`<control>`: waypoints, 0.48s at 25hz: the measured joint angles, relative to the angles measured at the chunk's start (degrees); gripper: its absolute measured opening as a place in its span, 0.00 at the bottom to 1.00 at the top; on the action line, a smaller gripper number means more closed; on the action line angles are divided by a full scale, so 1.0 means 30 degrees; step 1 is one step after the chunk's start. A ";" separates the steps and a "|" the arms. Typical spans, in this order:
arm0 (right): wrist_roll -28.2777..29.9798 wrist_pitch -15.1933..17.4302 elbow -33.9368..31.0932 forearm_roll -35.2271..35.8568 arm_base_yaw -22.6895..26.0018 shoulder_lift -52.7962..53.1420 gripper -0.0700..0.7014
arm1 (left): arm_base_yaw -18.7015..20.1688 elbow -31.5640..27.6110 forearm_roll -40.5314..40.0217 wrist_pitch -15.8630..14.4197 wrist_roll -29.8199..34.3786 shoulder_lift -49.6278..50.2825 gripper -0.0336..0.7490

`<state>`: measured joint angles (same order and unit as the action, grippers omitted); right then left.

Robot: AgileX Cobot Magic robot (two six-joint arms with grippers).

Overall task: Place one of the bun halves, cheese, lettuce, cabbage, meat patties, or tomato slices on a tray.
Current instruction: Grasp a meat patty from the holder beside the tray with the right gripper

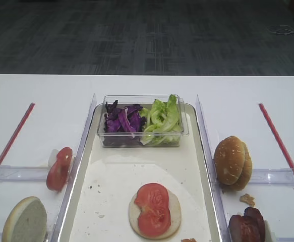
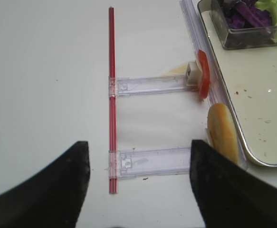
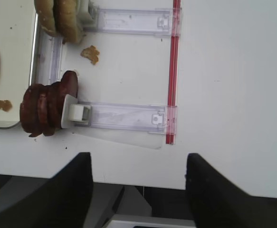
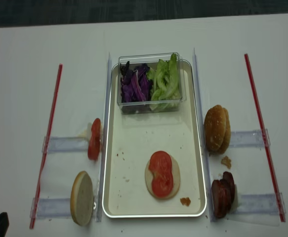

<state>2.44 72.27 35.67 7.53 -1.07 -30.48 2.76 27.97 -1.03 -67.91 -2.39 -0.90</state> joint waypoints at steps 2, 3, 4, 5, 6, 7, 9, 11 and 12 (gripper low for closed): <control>-0.0032 0.0000 0.0000 0.0216 -0.0030 -0.0526 0.71 | 0.0000 0.0000 0.0000 0.0000 0.0000 0.0000 0.59; -0.0032 0.0000 0.0000 0.0465 -0.0030 -0.0808 0.71 | 0.0000 0.0000 0.0000 0.0000 0.0000 0.0000 0.59; -0.0032 0.0000 0.0000 0.0649 -0.0044 -0.1087 0.71 | 0.0000 0.0000 0.0000 0.0000 0.0000 0.0000 0.59; -0.0032 -0.0039 0.0000 0.0858 -0.0044 -0.1317 0.71 | 0.0000 0.0000 0.0000 0.0000 0.0000 0.0000 0.59; -0.0032 -0.0039 0.0000 0.1064 -0.0044 -0.1590 0.71 | 0.0000 0.0000 0.0000 0.0000 0.0000 0.0000 0.59; -0.0032 -0.0065 0.0035 0.1202 -0.0044 -0.1874 0.71 | 0.0000 0.0000 0.0000 0.0000 0.0000 0.0000 0.59; -0.0032 -0.0109 0.0116 0.1337 -0.0044 -0.2411 0.71 | 0.0000 0.0000 0.0000 0.0000 0.0000 0.0000 0.59; -0.0032 -0.0110 0.0390 0.1519 -0.0089 -0.3034 0.71 | 0.0000 0.0000 0.0000 0.0000 0.0000 0.0000 0.59; -0.0032 -0.0110 0.0610 0.1547 -0.0188 -0.3298 0.71 | 0.0000 0.0000 0.0000 0.0000 0.0000 0.0000 0.59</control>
<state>2.34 71.94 37.50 12.17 -1.63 -40.37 2.76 27.97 -1.03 -67.91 -2.39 -0.90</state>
